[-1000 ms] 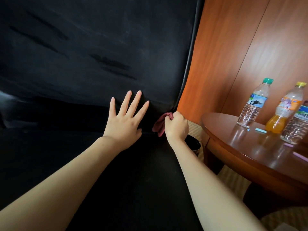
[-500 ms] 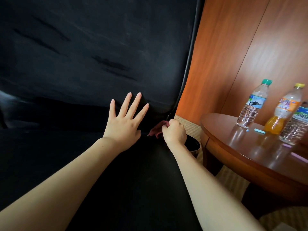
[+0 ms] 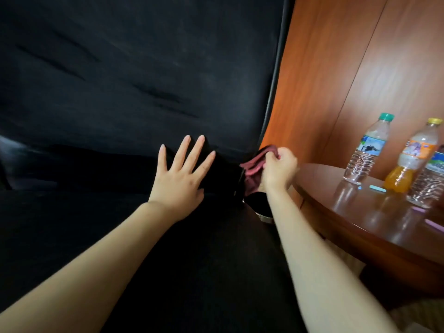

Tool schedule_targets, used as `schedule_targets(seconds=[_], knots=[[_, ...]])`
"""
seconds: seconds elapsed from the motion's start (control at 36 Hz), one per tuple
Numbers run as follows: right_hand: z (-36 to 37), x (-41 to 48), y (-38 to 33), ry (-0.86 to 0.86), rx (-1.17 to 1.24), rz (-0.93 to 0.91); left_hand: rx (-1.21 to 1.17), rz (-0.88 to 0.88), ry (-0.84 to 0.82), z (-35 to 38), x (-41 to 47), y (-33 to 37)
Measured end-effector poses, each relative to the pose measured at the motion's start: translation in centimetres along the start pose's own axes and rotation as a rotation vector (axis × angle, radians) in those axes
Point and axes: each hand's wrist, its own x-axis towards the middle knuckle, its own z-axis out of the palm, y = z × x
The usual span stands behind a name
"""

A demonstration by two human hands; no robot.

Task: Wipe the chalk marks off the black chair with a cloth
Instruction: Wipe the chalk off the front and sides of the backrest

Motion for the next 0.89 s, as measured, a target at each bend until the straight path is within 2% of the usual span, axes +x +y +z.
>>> schedule_targets(seconds=[0.06,0.14,0.36,0.58,0.72,0.78,0.83,0.89], knots=[[-0.3,0.5,-0.7,0.021,0.07,-0.037,0.02,0.0,-0.017,0.0,0.1,0.1],[0.5,-0.8,-0.5,-0.046,0.1,0.022,0.012,0.0,-0.011,0.0,0.1,0.1],[1.4,-2.9,2.1,-0.258,-0.148,-0.11,-0.015,0.015,0.063,0.5,0.1,0.1],[1.6,-3.5,4.3,-0.64,-0.48,-0.08,0.015,0.019,0.141,1.0,0.1,-0.2],[1.7,-2.9,5.2,-0.649,-0.398,-0.097,0.025,0.022,0.161,1.3,0.0,-0.2],[1.6,-2.9,5.4,-0.625,-0.187,-0.025,0.018,0.019,0.155,1.2,0.0,-0.3],[1.1,-2.7,4.7,-0.455,0.107,0.105,0.02,0.024,0.151,1.3,0.0,-0.3],[0.2,-1.4,3.2,-0.148,0.288,0.166,0.023,0.03,0.161,1.3,0.0,-0.3]])
